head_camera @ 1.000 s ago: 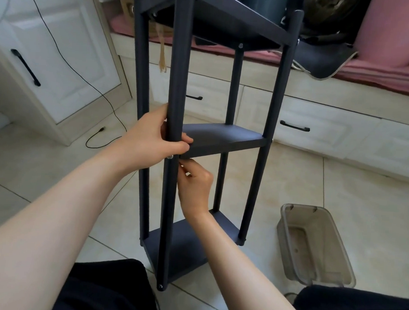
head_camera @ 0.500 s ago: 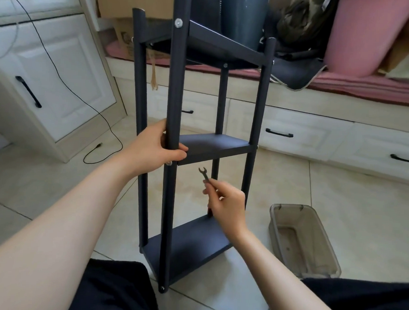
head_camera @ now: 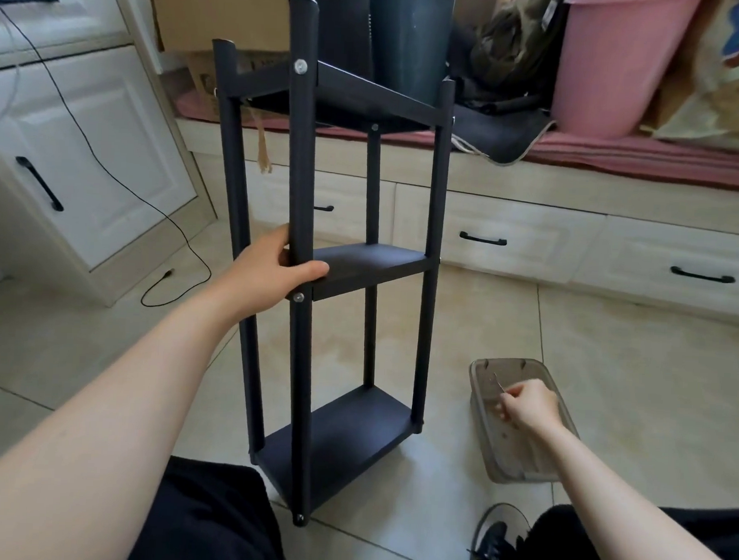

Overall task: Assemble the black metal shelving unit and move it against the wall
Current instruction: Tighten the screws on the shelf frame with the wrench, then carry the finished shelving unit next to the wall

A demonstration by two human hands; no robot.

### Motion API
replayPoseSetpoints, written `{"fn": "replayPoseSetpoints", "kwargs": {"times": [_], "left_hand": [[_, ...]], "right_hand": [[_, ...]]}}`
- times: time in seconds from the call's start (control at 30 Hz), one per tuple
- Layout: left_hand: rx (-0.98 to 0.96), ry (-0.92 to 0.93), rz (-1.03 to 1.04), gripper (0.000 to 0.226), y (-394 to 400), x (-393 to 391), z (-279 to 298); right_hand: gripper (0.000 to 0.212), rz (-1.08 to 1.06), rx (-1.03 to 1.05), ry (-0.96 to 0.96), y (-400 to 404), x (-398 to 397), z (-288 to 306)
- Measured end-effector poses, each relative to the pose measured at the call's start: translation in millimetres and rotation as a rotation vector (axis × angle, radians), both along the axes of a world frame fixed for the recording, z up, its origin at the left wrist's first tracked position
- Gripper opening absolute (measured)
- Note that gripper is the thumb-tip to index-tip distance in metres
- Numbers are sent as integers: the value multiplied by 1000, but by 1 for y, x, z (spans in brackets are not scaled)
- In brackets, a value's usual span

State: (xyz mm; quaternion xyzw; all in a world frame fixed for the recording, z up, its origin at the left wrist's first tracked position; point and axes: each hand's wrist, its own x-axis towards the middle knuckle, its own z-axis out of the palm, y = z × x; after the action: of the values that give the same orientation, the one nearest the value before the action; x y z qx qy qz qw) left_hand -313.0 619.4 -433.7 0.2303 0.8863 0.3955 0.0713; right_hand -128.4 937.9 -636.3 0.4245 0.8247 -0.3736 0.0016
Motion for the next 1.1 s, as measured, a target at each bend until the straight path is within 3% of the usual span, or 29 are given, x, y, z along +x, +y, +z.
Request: {"fn": "replayPoseSetpoints", "kwargs": {"times": [0.17, 0.43, 0.57, 0.73, 0.93, 1.1], "left_hand": [[-18, 2, 6, 25, -2, 1, 2], [-35, 18, -26, 22, -3, 9, 6], [42, -7, -56, 35, 0, 11, 4], [175, 29, -11, 39, 9, 13, 6], [599, 40, 90, 26, 31, 18, 30], [637, 315, 251, 22, 51, 31, 29]], "right_hand": [[25, -79, -52, -156, 19, 13, -18], [19, -95, -73, -162, 25, 8, -28], [19, -9, -22, -192, 20, 1, -17], [22, 146, -40, -58, 13, -40, 41], [21, 296, -48, 163, 5, -86, 145], [27, 396, 9, 163, -1, -115, 199]]}}
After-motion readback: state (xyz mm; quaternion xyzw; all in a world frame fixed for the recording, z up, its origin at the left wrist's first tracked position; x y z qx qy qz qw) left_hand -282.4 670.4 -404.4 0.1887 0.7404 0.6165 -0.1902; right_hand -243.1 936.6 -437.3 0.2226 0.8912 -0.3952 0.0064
